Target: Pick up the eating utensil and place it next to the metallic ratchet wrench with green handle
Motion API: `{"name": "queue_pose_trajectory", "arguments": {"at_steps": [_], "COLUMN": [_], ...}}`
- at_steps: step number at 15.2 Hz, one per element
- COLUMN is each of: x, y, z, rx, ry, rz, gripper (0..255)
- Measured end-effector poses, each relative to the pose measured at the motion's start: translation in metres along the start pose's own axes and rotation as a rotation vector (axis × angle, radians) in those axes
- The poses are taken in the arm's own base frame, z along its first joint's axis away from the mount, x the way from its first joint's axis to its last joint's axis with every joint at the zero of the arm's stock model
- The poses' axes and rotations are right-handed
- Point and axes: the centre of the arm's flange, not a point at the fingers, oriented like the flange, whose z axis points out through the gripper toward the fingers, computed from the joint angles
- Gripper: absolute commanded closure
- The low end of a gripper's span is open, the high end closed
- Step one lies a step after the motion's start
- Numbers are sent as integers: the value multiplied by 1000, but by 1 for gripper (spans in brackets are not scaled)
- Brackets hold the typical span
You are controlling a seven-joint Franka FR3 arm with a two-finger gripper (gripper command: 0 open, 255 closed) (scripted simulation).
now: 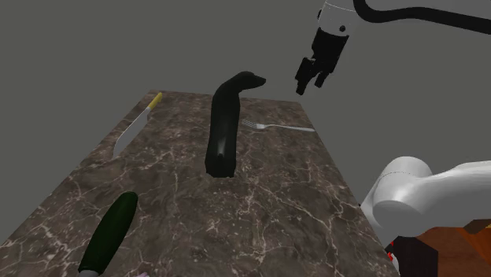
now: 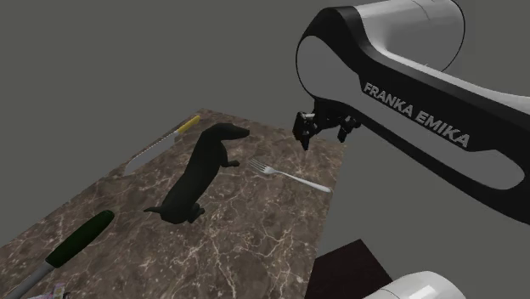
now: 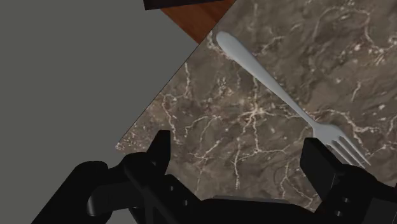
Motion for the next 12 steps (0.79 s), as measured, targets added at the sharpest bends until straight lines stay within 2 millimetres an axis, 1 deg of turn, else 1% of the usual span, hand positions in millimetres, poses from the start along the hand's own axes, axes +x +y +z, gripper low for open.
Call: {"name": "queue_pose_trajectory", "arguments": {"at_steps": [2, 5, 6, 8, 10, 12], "x": [4, 19, 28, 35, 47, 52], "y": [-3, -18, -27, -44, -63, -85], "z": [3, 21, 27, 45, 54, 73], "rx": [7, 41, 53, 81, 108, 134], "ry": [-3, -16, -21, -32, -43, -53], "rz": [-27, -175, -233, -348, -466, -584], "gripper": [0, 0, 0, 0, 0, 0]}}
